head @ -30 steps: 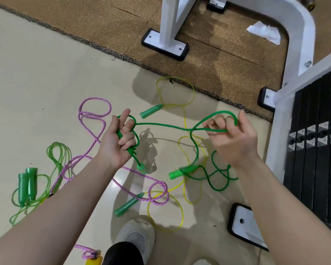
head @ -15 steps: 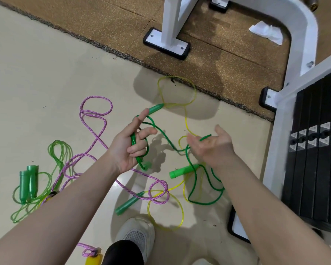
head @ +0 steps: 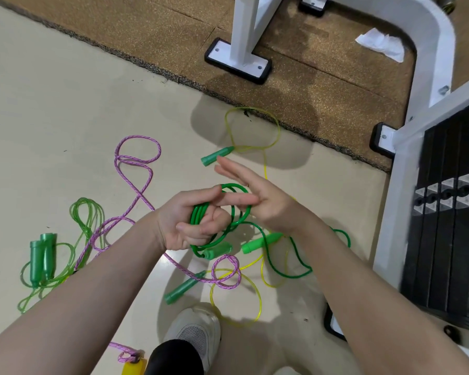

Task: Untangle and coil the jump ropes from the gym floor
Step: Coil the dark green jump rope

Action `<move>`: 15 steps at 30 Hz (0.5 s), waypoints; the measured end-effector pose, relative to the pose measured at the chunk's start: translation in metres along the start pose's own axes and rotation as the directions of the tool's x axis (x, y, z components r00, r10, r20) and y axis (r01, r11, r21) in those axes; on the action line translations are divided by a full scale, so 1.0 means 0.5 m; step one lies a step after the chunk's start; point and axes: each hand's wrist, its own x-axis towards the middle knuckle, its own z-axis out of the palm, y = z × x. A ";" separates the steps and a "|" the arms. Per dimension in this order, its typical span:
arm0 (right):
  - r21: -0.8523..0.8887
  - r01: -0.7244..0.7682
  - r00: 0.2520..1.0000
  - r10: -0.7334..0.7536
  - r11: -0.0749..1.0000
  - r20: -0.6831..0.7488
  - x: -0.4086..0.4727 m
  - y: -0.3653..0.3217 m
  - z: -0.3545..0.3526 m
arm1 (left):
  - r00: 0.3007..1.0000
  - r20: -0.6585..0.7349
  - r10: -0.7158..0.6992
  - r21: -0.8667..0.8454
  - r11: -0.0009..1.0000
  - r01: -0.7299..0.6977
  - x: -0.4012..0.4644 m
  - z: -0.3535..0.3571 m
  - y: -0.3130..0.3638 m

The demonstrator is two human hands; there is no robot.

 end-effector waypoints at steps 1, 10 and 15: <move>0.077 -0.025 0.998 0.020 0.997 0.060 -0.001 0.003 0.004 | 1.000 0.001 -0.011 0.000 1.000 0.011 -0.006 0.000 0.001; 0.294 -0.246 0.958 0.278 0.923 -0.071 -0.017 -0.003 -0.013 | 0.995 0.097 0.026 -0.181 0.984 -0.008 -0.008 -0.015 -0.018; 0.100 -0.222 0.952 0.238 0.970 -0.192 -0.013 -0.010 0.014 | 0.986 -0.029 0.167 -0.188 0.967 -0.170 0.013 -0.006 -0.027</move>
